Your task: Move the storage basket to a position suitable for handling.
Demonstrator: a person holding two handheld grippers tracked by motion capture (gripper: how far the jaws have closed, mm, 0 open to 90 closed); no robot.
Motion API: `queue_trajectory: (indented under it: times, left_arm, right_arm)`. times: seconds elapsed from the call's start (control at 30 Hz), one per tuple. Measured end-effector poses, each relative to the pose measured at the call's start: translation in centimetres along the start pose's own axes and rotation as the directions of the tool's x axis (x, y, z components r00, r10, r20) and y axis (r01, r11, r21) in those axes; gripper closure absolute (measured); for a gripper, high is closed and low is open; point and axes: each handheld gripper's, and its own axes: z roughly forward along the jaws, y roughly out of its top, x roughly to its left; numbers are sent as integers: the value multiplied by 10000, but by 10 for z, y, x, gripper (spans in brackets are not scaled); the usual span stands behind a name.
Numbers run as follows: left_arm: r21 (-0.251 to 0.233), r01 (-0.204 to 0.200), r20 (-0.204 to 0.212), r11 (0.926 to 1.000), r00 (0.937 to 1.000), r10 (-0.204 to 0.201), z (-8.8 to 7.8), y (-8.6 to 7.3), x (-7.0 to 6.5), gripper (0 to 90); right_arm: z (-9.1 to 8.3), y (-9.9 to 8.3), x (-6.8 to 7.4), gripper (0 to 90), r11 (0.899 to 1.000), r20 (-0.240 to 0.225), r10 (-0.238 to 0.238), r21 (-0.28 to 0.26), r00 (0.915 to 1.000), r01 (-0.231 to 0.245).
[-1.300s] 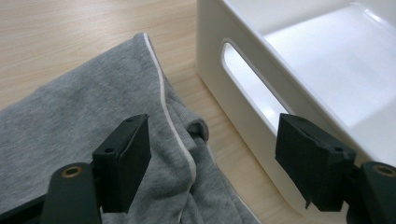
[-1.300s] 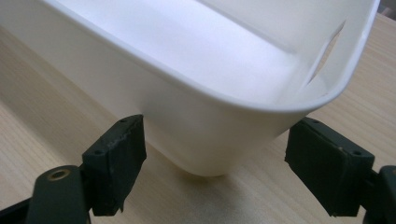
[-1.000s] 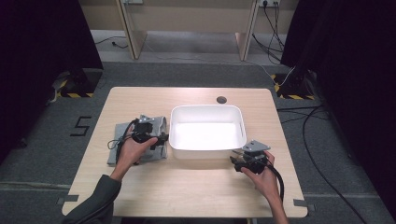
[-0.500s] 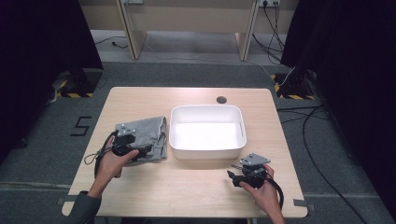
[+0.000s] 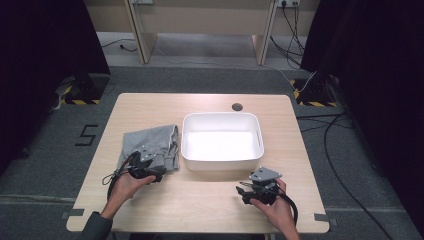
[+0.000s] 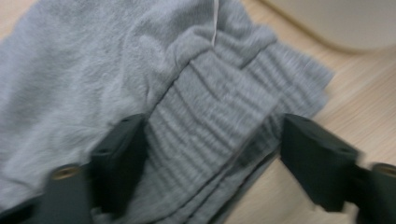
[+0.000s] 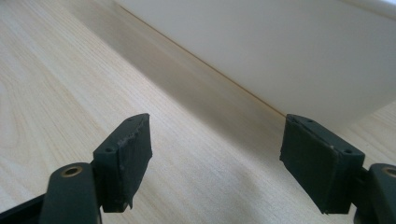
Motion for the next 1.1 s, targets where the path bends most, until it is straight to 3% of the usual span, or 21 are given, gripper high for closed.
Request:
queue_trajectory:
  times: [0.1,0.23,0.3,0.43,0.57,0.67,0.87,1.0,1.1]
  left_arm:
    - [-37,-92,25,10000,10000,92,-3,-3,0,366]
    - [-327,490,543,9983,9974,-472,-10,-11,2,451]
    - [-387,698,766,9968,9948,-667,-14,-15,-2,455]
    - [-477,548,852,9974,9951,-506,-25,-23,-17,456]
    - [-597,610,1223,9963,9911,-533,-38,-34,-34,455]
    - [-591,851,1591,9946,9844,-748,-47,-41,-42,451]
    - [-659,887,1989,9939,9772,-740,-65,-56,-58,449]
    - [-765,898,2074,9930,9756,-723,-71,-63,-63,445]
    - [-808,1150,2274,9901,9693,-940,-72,-63,-61,435]
  right_arm:
    - [1,-1,0,255,9999,43,-115,3,9999,115]
    - [1,-1,1,256,10000,9,-90,12,10000,90]
    - [0,0,2,257,9999,-8,-115,10,9999,115]
    - [1,1,4,257,9999,-42,-108,-1,9999,108]
    - [0,2,8,258,9999,-119,-150,-2,9998,150]
    - [-1,4,12,257,9998,-218,-187,-39,9996,187]
    - [-1,9,22,257,9994,-396,-327,-146,9987,321]
    - [2,12,26,258,9990,-484,-437,-146,9979,431]
    - [5,15,29,258,9989,-554,-471,-107,9974,466]
